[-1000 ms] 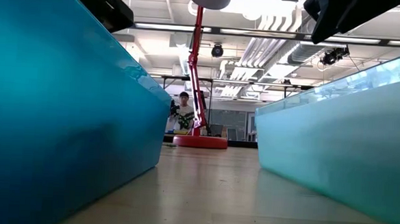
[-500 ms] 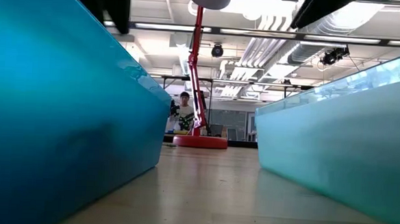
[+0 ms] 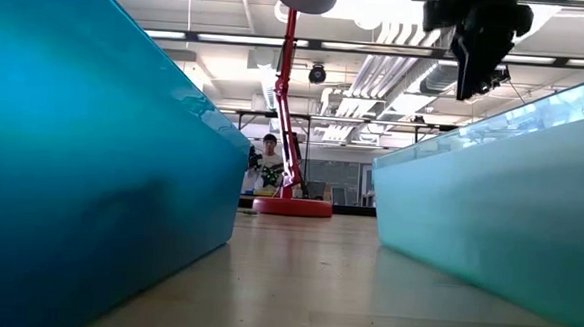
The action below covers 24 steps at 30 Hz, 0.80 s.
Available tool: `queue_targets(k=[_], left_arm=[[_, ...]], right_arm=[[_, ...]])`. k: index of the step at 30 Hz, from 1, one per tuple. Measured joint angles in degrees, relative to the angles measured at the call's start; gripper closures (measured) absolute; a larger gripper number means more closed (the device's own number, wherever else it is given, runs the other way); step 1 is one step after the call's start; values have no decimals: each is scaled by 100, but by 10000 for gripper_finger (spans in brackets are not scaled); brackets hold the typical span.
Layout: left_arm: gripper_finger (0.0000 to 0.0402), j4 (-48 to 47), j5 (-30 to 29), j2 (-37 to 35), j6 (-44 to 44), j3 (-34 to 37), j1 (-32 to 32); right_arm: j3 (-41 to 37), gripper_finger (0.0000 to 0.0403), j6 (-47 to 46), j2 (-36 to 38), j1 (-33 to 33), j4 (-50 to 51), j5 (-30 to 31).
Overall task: Pick & Place USB Port
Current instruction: Put the white USB cable into the green bin
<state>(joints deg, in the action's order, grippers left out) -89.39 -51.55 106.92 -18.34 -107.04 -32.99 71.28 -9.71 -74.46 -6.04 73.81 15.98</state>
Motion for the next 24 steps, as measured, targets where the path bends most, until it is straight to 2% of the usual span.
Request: queue_targets(k=[5, 8, 14, 22, 24], left_arm=[[220, -66, -50, 3, -50, 10, 2], [220, -64, -62, 6, -104, 13, 2], [220, -65, -68, 6, -102, 13, 2], [220, -65, -265, 6, -102, 13, 2], [220, -63, -337, 6, -101, 13, 2]], right_arm=[[-512, 199, 581, 0, -558, -405, -1204], [-921, 199, 805, 0, -717, -645, -1662], [-1852, 199, 1400, 0, -864, -685, -1999], [-2872, 199, 1477, -3, -859, -1412, -2298], [-2849, 199, 1482, -57, -857, -1559, -2289]])
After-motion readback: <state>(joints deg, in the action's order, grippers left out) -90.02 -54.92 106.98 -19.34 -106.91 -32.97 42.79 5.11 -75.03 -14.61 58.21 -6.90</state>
